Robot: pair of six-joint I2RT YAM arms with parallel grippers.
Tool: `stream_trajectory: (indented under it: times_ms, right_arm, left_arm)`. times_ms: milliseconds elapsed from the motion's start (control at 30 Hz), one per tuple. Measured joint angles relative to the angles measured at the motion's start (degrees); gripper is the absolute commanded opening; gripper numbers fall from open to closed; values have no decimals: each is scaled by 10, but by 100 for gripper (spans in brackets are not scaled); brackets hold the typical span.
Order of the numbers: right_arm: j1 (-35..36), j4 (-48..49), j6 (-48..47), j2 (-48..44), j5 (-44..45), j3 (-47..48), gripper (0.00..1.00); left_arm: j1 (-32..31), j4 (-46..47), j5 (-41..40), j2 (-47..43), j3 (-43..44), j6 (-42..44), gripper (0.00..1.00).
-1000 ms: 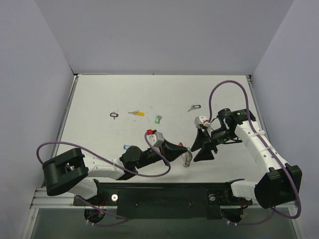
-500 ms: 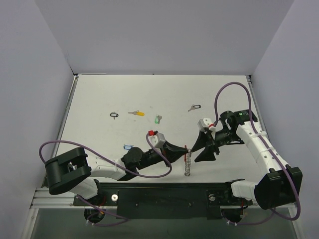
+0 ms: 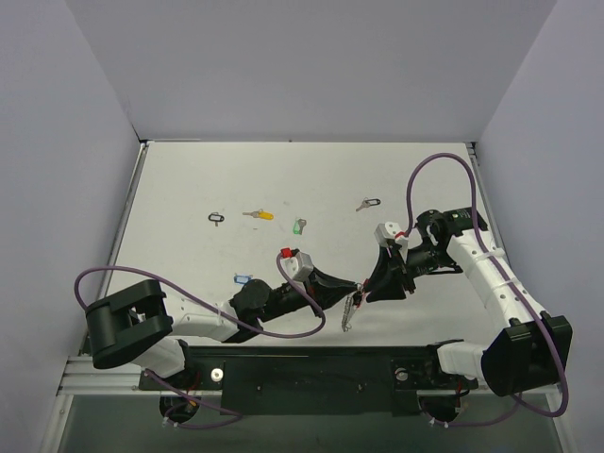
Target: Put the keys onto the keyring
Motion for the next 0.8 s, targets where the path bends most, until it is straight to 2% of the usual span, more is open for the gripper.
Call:
stream_trajectory:
  times_ms: [133, 300, 800]
  right_arm:
    - [0, 3, 9, 0, -1, 0, 33]
    - [0, 9, 25, 0, -4, 0, 34]
    - [0, 30, 70, 25, -9, 0, 19]
  left_arm:
    - [0, 0, 0, 0, 0, 0, 0]
    - [0, 0, 0, 0, 0, 1, 0]
    - [0, 0, 6, -8, -2, 5, 0]
